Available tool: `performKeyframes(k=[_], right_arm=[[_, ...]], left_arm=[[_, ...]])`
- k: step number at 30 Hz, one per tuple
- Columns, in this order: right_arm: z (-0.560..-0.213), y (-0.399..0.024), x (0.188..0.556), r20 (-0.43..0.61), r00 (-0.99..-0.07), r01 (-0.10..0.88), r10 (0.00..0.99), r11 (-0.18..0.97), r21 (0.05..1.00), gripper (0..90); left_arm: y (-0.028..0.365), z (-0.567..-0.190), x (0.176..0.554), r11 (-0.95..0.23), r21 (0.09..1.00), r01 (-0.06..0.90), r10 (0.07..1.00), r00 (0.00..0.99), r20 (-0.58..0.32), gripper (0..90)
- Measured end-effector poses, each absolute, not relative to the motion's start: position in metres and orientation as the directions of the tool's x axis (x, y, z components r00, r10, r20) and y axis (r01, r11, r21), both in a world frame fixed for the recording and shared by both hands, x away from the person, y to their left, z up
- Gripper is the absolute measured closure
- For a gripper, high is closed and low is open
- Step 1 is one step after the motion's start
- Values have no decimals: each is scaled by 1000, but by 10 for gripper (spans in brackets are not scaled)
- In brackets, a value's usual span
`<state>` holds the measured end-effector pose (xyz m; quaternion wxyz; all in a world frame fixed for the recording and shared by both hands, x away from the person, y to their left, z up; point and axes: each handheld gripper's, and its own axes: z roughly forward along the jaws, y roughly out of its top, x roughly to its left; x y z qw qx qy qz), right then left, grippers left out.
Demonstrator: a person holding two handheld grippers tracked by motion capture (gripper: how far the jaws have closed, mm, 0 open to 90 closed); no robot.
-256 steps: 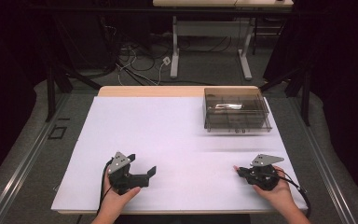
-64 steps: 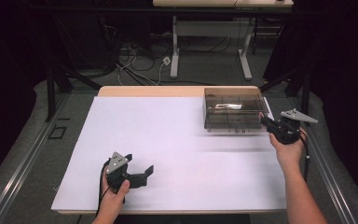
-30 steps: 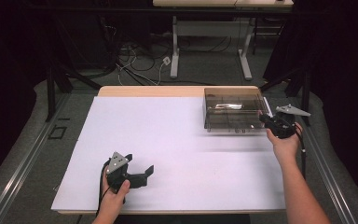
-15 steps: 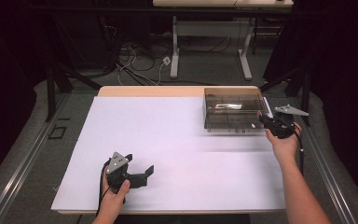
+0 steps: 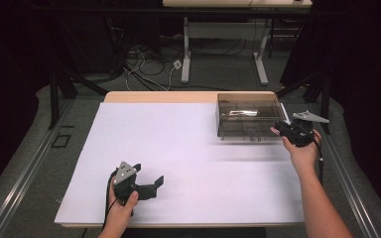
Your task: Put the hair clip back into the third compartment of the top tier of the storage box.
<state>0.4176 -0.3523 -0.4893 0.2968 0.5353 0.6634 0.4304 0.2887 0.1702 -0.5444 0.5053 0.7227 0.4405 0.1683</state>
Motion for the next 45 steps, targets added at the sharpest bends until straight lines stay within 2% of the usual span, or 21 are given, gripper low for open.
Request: performKeyframes(k=[24,37,39,42,45], right_arm=[[-479,-348,409,57,-294,447,954,84,891,508],[-475,-347,402,50,-325,442,945,104,891,444],[-472,-346,400,19,-331,429,944,132,894,435],[-467,-343,397,27,-342,410,939,123,904,411],[-464,-342,396,27,-380,349,925,116,930,385]], left_arm=[[170,-544,288,-101,879,466,807,554,-201,12],[171,-544,288,-97,880,464,810,551,-201,12],[171,-544,288,-101,879,466,808,554,-201,12],[171,-544,288,-97,880,464,810,551,-201,12],[171,-544,288,-100,879,467,808,554,-202,12]])
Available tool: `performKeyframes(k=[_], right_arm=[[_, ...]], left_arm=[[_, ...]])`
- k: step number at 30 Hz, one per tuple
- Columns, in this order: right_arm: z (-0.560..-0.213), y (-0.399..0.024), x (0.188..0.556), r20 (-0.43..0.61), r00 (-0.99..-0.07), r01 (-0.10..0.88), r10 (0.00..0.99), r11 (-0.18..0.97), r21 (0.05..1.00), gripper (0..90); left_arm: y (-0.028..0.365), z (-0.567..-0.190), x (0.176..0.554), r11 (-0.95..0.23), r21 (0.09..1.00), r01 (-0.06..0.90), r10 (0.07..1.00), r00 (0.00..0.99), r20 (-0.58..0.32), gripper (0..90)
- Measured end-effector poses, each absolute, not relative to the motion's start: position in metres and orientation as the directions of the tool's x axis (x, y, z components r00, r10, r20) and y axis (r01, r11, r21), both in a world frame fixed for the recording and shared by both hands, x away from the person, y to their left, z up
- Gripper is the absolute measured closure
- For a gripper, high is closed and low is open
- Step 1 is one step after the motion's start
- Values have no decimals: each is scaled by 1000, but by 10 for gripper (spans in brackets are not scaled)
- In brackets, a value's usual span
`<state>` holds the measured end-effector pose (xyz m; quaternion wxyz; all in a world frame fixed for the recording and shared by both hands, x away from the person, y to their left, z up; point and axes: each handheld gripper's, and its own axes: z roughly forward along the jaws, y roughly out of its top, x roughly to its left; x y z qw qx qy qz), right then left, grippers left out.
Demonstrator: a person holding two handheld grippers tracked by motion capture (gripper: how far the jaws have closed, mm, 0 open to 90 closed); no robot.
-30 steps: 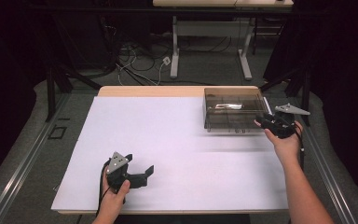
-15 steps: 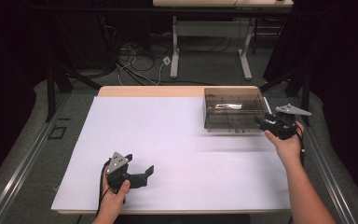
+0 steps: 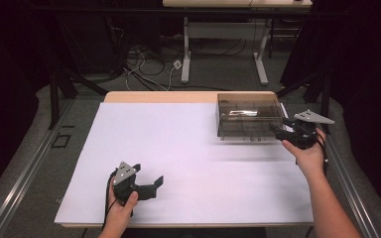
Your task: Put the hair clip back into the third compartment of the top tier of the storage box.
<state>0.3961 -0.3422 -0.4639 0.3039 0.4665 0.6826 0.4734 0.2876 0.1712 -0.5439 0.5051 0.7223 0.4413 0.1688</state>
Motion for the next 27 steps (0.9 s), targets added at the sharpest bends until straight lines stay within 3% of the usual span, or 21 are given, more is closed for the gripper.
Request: performKeyframes(k=[27], right_arm=[[-444,-320,375,1,-491,329,871,184,926,309]], left_arm=[[173,-544,287,-99,877,469,810,550,-202,12]])
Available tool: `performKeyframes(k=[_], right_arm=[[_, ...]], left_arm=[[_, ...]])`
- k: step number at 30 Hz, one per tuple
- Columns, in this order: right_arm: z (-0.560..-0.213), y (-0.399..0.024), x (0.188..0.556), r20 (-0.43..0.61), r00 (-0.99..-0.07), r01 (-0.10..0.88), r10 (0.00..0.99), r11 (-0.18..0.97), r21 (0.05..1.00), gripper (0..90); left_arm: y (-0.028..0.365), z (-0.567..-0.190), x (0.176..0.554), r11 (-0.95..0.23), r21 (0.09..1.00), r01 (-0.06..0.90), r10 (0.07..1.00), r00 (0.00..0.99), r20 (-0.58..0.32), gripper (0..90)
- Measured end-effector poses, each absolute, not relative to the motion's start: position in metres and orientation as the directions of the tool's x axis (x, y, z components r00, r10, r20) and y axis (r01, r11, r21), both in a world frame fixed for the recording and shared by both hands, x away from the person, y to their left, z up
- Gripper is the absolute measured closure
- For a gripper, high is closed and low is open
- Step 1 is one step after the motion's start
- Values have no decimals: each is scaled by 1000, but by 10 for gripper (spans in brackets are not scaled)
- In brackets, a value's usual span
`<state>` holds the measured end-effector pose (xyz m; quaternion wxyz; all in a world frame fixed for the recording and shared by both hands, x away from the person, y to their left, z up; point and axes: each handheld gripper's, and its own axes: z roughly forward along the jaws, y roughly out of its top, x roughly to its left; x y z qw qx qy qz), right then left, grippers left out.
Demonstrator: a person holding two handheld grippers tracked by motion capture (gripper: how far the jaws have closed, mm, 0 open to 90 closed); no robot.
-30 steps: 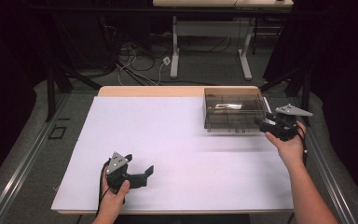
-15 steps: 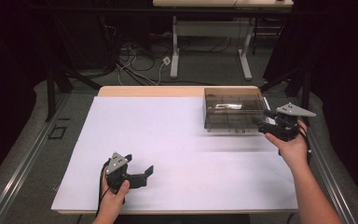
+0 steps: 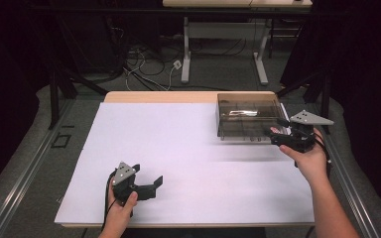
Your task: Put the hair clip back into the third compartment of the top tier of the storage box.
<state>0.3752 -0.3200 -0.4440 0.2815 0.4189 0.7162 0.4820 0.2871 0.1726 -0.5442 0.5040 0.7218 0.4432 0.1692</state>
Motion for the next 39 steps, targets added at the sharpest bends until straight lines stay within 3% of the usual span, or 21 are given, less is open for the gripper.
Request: performKeyframes(k=[11,23,39], right_arm=[[-448,-306,370,-1,-511,334,860,200,921,323],[-449,-300,368,18,-507,305,862,160,939,479],[-460,-301,360,29,-501,353,865,174,920,676]], left_arm=[[173,-544,287,-98,878,469,811,548,-202,12],[173,-544,287,-99,879,466,812,548,-200,12],[172,-544,287,-103,881,463,809,554,-197,12]])
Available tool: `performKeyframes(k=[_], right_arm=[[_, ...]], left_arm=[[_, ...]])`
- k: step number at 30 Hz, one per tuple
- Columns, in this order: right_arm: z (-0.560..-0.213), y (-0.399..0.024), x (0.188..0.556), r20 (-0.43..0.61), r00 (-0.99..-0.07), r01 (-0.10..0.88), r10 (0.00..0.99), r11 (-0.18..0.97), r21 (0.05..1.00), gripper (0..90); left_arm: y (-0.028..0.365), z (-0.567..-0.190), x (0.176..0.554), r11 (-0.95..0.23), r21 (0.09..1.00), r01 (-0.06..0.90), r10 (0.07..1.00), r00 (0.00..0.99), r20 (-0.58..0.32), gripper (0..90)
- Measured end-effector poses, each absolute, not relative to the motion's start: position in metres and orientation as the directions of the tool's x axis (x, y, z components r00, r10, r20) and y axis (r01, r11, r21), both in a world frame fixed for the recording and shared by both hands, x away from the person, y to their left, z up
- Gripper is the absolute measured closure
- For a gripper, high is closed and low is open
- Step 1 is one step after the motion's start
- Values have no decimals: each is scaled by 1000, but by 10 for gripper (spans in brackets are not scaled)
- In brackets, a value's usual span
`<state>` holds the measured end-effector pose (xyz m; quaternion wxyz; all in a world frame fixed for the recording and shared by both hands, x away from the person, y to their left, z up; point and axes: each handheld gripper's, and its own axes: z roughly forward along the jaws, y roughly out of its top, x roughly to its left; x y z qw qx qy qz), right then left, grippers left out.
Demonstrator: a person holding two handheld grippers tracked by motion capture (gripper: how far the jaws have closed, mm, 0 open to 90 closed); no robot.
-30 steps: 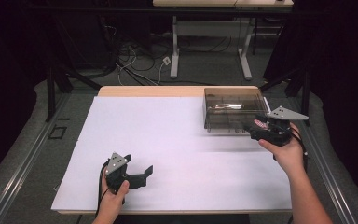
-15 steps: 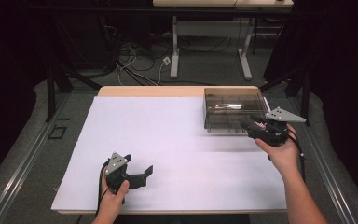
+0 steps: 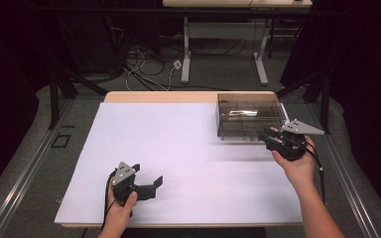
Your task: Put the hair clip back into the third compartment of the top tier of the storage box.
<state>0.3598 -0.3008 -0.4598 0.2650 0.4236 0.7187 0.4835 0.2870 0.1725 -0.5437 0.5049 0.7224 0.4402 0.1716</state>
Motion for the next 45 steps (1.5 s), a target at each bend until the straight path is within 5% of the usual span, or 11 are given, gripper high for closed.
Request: performKeyframes(k=[19,45], right_arm=[[-474,-310,355,56,-476,431,878,177,885,899],[-493,-320,364,69,-433,496,899,174,851,900]], left_arm=[[173,-544,287,-103,882,459,807,558,-195,12],[174,-544,286,-100,880,465,807,555,-202,12]])
